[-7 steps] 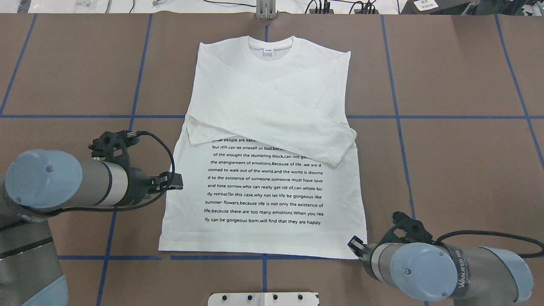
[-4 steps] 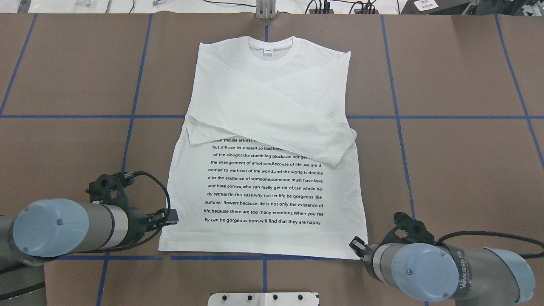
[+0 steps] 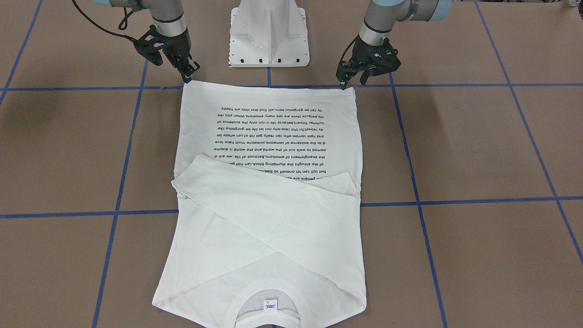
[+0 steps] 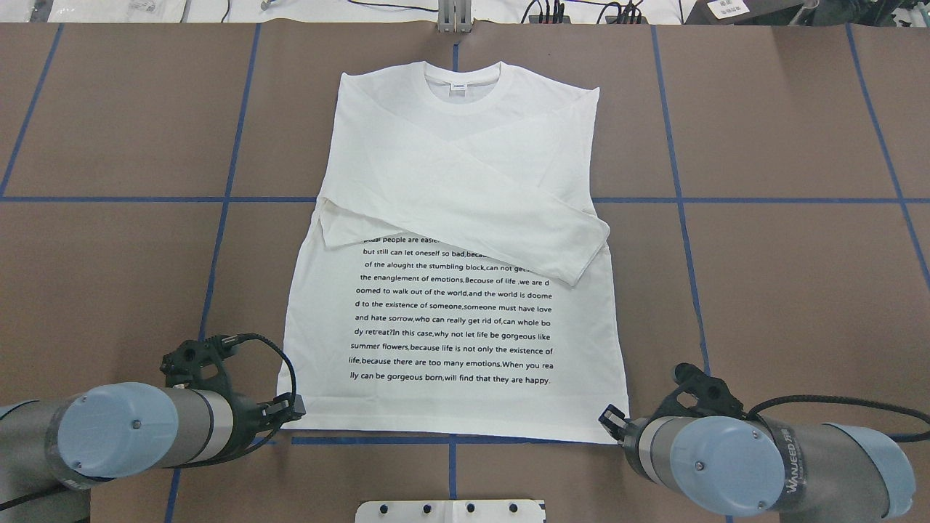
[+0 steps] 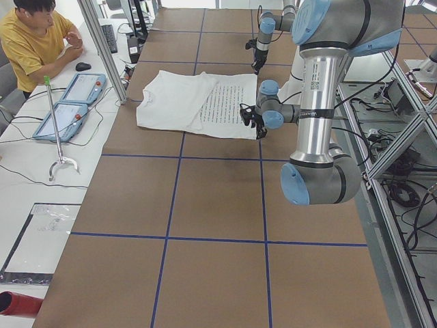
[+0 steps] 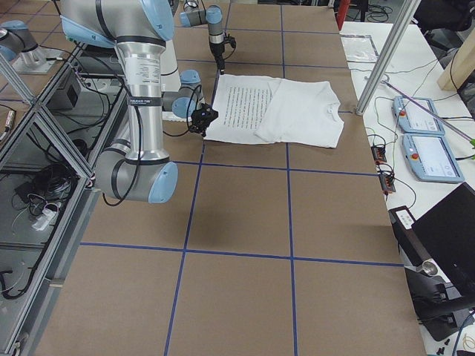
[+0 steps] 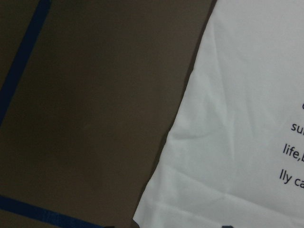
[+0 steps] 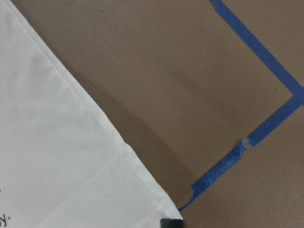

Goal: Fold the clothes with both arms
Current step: 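Grasp the hem corners with both grippers and lift them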

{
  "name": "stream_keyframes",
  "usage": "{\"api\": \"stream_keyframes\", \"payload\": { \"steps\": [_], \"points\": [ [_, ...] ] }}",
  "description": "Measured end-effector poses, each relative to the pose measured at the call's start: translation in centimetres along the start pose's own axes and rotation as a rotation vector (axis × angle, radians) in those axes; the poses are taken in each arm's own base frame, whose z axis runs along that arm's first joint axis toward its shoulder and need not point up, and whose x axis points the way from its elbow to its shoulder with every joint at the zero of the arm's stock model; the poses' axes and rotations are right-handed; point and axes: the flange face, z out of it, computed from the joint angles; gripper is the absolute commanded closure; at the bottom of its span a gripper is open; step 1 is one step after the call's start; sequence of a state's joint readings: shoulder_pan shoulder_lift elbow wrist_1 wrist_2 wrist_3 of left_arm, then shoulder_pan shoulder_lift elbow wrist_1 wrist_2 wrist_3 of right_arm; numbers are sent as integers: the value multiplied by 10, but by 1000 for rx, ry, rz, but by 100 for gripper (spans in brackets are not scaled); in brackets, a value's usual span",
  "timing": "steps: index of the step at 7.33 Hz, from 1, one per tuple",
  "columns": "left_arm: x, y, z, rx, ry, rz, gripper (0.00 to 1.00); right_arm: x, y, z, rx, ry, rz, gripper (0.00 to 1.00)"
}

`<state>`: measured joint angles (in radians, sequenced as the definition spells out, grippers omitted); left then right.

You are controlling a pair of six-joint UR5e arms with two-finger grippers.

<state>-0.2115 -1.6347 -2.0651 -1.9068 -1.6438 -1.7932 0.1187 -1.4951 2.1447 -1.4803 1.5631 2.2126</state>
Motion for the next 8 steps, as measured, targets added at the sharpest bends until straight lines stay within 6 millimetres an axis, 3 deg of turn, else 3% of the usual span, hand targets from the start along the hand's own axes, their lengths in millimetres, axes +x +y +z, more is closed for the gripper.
{"api": "stream_keyframes", "payload": {
  "steps": [1, 4, 8],
  "points": [
    [-1, 0, 4, 1, -7, 0, 48, 0, 0, 0, 0, 0, -1, 100],
    [-3, 1, 10, 1, -19, 0, 100, 0, 0, 0, 0, -1, -1, 100],
    [-2, 1, 8, -2, -15, 0, 100, 0, 0, -1, -2, -2, -1, 100]
  ]
}}
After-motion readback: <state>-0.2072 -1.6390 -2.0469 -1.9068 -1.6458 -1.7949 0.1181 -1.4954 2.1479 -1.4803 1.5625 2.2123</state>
